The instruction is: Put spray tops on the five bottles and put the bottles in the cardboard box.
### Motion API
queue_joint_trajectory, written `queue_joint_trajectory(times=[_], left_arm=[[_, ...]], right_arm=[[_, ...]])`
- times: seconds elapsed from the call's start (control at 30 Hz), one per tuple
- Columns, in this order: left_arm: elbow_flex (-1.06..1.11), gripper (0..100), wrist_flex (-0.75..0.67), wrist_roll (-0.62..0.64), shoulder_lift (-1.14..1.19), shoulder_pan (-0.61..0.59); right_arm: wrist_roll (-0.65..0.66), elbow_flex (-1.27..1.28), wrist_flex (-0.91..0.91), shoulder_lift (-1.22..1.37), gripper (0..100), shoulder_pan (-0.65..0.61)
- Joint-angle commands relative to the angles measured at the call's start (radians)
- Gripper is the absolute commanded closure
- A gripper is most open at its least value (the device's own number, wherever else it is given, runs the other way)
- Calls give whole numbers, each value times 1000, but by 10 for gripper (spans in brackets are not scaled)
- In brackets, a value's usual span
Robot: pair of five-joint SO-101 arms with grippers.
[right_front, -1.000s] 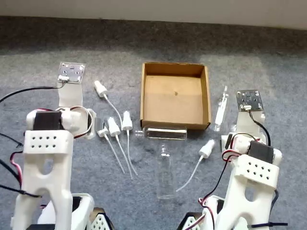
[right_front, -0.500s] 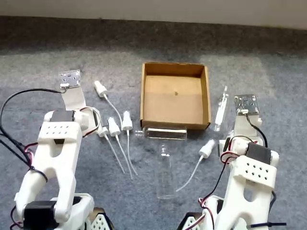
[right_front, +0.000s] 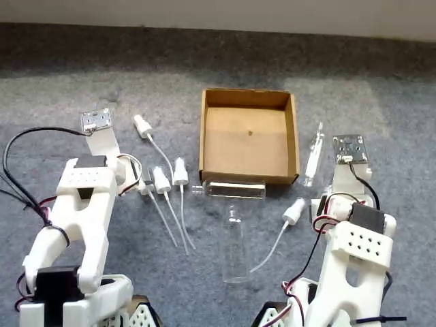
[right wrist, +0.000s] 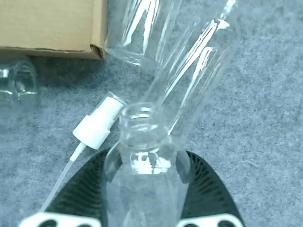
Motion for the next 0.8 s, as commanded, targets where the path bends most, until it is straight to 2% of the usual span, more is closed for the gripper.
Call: queue_joint_trajectory(times=[0.0, 0.27, 0.5, 0.77], left_arm=[[-13, 755, -48, 35, 21, -2], [-58, 755, -61, 37, 107, 58], [-114, 832, -58, 35, 231, 58], [-122, 896, -43, 29, 147, 50]], right_arm=[[2, -7, -15, -21, 994, -5], [2, -7, -15, -22, 994, -5], [2, -7, -15, -22, 994, -5], [2, -15, -15, -22, 994, -5]])
